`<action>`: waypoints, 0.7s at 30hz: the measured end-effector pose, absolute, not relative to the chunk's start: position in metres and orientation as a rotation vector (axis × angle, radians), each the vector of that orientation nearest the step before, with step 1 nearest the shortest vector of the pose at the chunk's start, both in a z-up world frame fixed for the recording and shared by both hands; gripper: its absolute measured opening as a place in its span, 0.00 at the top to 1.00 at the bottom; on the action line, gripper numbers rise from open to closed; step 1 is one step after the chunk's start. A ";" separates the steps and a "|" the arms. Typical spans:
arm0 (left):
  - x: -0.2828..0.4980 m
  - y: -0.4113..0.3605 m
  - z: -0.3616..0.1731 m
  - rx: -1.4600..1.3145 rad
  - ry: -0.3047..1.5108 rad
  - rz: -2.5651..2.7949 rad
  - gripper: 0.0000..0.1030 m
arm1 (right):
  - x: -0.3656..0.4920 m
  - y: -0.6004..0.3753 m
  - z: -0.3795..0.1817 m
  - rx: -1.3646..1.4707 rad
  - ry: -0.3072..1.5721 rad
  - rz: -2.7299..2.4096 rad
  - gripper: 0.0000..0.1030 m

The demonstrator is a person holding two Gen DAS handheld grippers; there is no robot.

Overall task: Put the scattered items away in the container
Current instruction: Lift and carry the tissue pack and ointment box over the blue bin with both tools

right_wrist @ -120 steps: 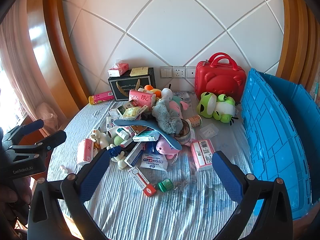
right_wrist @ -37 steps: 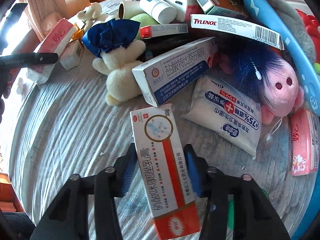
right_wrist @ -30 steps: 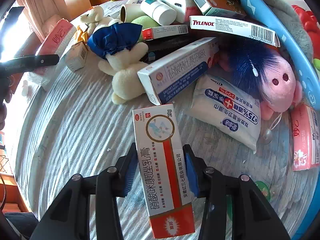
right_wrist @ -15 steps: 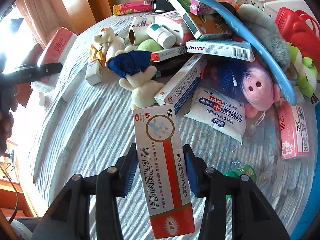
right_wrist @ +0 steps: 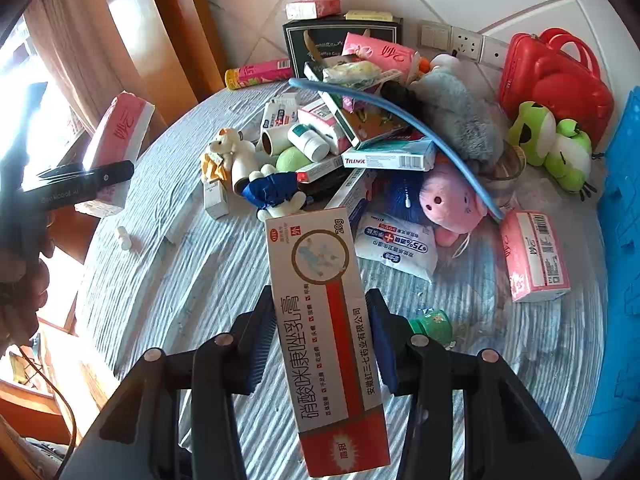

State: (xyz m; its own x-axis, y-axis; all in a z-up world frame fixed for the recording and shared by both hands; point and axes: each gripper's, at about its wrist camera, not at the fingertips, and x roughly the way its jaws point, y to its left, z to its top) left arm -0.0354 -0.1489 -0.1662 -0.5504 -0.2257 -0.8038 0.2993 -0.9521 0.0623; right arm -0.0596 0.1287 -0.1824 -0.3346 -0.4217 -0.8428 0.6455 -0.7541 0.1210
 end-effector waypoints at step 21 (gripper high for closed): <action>-0.075 0.020 -0.052 1.092 0.059 -2.685 0.08 | -0.085 0.276 -0.056 1.027 0.249 -2.226 0.61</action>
State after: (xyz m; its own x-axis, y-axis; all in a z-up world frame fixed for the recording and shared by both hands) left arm -0.0748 0.0202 -0.0523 -0.6911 -0.2069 -0.6925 0.2374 -0.9700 0.0529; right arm -0.0851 0.2763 -0.0561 -0.4701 -0.4912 -0.7333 0.6411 -0.7611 0.0988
